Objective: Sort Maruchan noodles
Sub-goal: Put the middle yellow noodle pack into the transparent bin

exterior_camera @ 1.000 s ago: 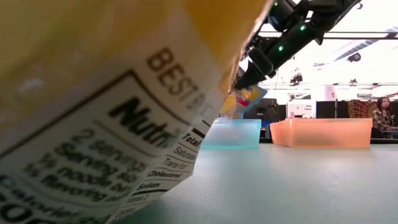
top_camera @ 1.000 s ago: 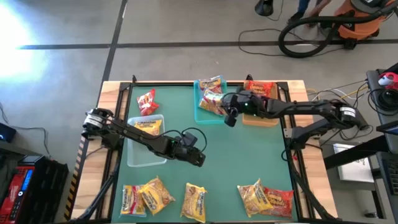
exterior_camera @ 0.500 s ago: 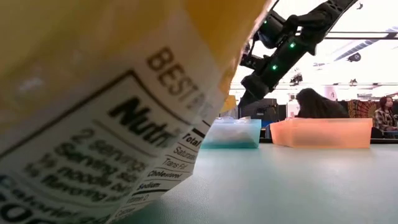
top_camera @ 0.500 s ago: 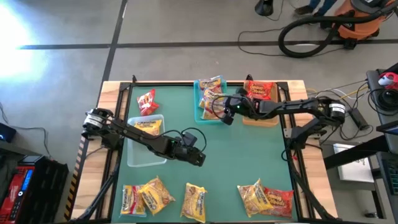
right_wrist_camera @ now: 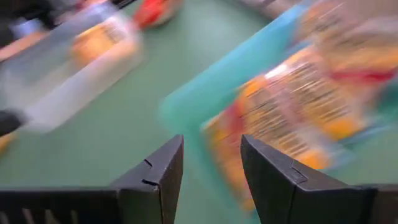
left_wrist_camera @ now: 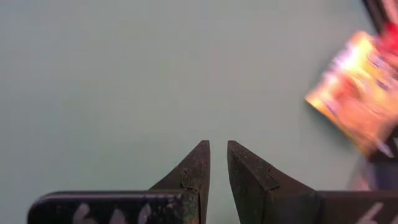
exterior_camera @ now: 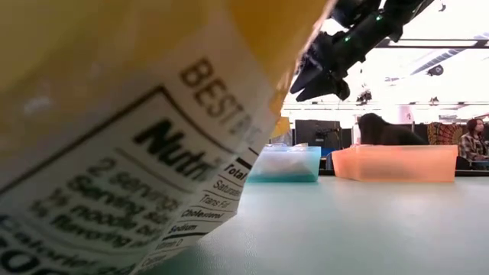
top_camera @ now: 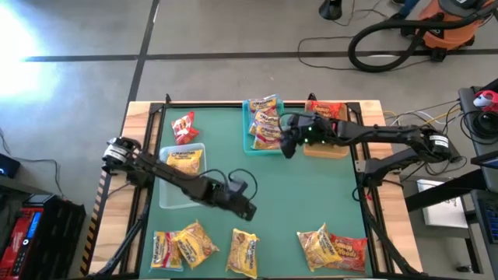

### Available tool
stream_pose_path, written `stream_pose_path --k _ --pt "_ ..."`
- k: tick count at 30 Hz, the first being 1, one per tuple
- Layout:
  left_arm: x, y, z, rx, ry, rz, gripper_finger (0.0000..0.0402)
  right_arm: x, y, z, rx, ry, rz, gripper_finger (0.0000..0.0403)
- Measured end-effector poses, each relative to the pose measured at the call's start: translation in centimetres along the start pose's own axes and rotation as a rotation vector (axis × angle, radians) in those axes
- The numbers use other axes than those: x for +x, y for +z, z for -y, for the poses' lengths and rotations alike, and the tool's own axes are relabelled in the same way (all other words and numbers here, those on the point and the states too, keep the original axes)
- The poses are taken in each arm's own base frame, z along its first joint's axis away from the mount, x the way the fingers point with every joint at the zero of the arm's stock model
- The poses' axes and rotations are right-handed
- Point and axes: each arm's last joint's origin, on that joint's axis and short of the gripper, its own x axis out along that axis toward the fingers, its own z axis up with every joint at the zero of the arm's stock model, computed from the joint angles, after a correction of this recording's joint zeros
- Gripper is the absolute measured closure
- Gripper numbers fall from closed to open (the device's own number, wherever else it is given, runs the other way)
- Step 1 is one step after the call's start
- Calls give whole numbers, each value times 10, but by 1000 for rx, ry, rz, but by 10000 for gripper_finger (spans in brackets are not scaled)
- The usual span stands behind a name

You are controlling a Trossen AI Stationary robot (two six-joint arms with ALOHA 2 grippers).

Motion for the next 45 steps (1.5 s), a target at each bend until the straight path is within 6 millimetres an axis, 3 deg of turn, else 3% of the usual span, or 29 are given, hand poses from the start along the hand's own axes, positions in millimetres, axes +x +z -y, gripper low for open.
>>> stream_pose_path --k 9,15,29,35,45 --pt "-20 -62 23 -165 -110 -131 363 -4 -29 -59 -15 255 -138 278" --pt "-34 -96 28 -196 -123 -231 363 -14 -50 -95 2 309 -172 278" --pt "-40 -120 27 -84 -119 -272 363 -48 -105 -160 226 289 -178 255" --pt "-28 -135 23 -58 -85 -295 363 -46 -133 -191 304 356 -167 237" --pt "-13 -146 48 -6 -133 -303 363 -27 -154 -223 287 341 -215 232"
